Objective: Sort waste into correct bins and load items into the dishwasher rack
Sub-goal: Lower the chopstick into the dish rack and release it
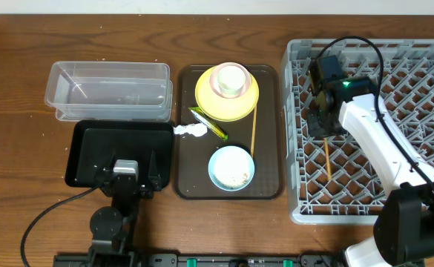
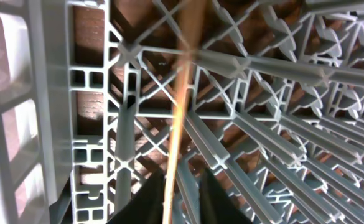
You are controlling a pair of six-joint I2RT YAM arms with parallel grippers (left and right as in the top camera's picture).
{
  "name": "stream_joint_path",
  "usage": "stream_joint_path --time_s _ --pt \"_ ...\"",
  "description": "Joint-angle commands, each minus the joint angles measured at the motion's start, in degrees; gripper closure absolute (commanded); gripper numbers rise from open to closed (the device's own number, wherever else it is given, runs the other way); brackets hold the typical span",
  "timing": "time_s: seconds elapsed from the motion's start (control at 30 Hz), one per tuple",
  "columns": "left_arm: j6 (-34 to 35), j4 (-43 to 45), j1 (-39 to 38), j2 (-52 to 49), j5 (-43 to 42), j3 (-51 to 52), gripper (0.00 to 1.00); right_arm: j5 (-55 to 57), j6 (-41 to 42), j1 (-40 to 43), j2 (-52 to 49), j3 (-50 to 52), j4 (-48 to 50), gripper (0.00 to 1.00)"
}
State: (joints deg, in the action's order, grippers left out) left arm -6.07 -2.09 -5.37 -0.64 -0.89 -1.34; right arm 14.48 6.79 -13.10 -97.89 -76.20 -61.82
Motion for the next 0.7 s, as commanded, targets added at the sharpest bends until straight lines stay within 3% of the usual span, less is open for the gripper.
stream_joint_path --time_s 0.0,0.13,0.17,0.27,0.43,0.57,0.67 --pt "-0.35 -2.10 -0.22 -0.07 1.57 1.11 0.10 -1.38 -0.39 0.70 -0.15 0.26 0.15 0.77" --pt "-0.35 -2.10 -0.22 -0.07 1.57 1.11 0.10 -3.13 4.00 0.70 -0.15 0.07 0.66 0.76" --pt "-0.35 -2.10 -0.22 -0.07 1.57 1.11 0.10 -5.27 5.44 0.66 -0.15 -0.11 1.20 0.72" --pt "-0.35 -2.10 -0.22 -0.07 1.57 1.11 0.10 -16.48 10.71 0.04 -0.15 -0.87 3.65 0.65" --pt "-0.35 -2.10 -0.22 -0.07 1.57 1.11 0.10 -31.63 16.81 -3.28 -0.15 -0.92 10.12 0.66" --pt "-0.35 -2.10 -0.22 -0.07 1.57 1.11 0.10 -29.97 21.29 -8.11 -0.22 -0.90 13.70 0.68" --pt "-0.35 -2.10 -0.22 -0.07 1.57 1.11 0.10 -22.38 24.46 -12.72 -0.31 -0.87 14.99 0.69"
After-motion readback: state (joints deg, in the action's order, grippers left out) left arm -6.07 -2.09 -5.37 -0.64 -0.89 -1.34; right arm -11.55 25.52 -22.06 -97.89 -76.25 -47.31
